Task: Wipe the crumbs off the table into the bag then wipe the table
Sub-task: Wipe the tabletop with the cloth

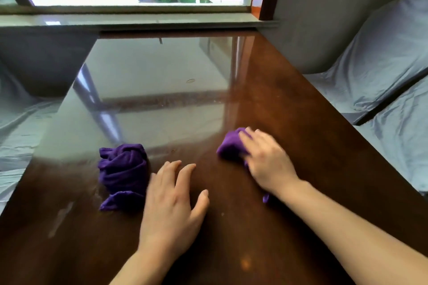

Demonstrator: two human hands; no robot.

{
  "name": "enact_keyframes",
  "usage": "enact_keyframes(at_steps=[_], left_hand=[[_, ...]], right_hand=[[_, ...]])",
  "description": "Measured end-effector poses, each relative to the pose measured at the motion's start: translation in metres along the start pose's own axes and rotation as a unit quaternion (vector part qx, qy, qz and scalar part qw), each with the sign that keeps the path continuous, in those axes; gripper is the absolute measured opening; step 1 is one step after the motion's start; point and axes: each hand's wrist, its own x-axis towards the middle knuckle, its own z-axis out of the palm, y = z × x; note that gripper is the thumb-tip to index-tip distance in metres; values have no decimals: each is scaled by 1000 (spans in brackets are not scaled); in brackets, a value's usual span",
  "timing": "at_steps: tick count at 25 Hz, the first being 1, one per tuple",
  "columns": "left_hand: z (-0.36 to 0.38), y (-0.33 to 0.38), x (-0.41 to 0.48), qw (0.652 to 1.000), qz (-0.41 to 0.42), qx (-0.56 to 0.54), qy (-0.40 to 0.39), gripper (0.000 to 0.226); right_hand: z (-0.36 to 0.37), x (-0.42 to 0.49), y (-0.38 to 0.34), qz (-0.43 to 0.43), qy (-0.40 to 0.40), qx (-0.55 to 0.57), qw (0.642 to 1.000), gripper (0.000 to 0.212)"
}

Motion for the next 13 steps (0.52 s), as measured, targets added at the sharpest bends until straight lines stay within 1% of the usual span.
enact_keyframes(at_steps=[2,3,4,5,7,10,11,13], left_hand=[[-12,-25,-1,999,18,37,-9,62],[-18,-39,-3,998,24,63,-15,63],[-22,-52,-6,995,28,92,-24,64],[-25,-62,-8,992,30,114,-36,64],[-27,-74,-10,991,29,126,-45,61],[-26,-78,-9,993,35,114,-24,55],[-25,-77,-9,994,37,98,-12,52],[-27,-76,-12,997,40,66,9,44]], right_hand=[[4,49,1,136,27,-5,990,51],[9,71,-9,174,33,6,984,47],[16,88,-23,185,41,17,982,41],[22,99,-37,177,47,25,983,37],[29,106,-59,136,49,31,989,32],[29,101,-78,87,67,65,992,28],[28,96,-89,57,66,86,993,28],[27,83,-122,-24,38,109,993,29]])
